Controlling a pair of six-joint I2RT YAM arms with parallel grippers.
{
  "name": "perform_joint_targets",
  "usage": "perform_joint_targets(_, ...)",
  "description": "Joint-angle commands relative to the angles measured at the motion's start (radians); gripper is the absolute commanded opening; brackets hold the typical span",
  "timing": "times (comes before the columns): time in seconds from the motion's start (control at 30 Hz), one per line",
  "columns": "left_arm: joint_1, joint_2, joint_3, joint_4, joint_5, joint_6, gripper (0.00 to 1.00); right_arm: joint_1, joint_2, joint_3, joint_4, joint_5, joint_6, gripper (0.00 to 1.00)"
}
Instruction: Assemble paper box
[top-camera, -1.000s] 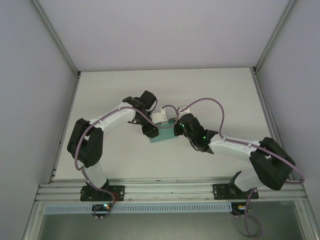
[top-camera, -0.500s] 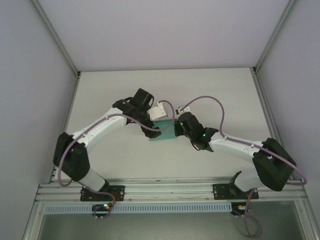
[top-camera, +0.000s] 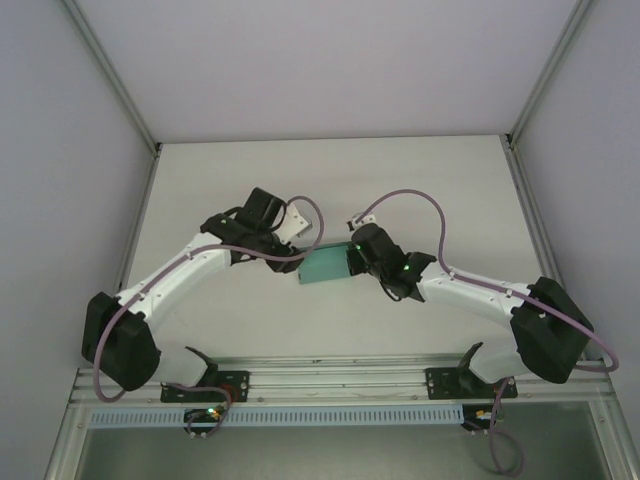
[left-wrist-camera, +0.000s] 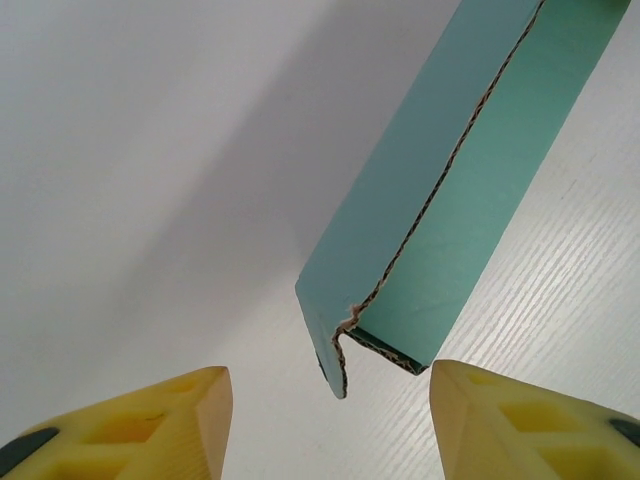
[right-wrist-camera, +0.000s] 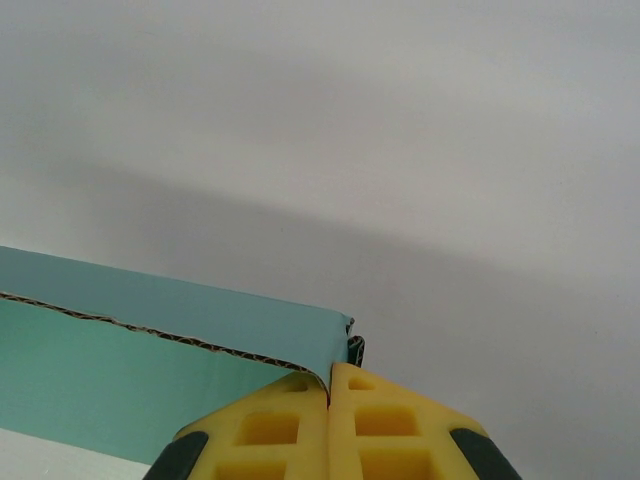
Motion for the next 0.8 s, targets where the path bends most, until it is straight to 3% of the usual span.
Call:
perform_joint_targets(0.0,0.000,-0.007,0.002,-0.006,0.008,-0.053,0.48,0.019,0.028,-0.005,-0.131,-0.002,0.020,0.00)
perform_joint_targets(0.17,-0.001,0.022,-0.003,0.004,0.000,-0.069,0.34,0.023,0.021,-0.009,-0.128,0.000,0.022,0.00)
perform_joint_targets(0.4,-0.026,0.035,-0.025,0.020,-0.027,-0.105,0.25,0.032,0.022,-0.029,-0.127,0.015,0.039,0.00)
perform_joint_targets(0.5,-0.029,0.033,-0.026,0.044,-0.024,-0.127,0.12,0.045,0.026,-0.027,-0.129,0.018,0.035,0.00)
perform_joint_targets(0.53,-0.033,0.033,-0.024,0.043,-0.029,-0.140,0.00,0.048,0.028,-0.021,-0.137,0.025,0.037,0.00)
perform_joint_targets(0.77,-0.059,0.024,-0.040,0.056,-0.052,-0.345,0.00,0.081,0.030,-0.013,-0.178,0.089,0.091,0.00)
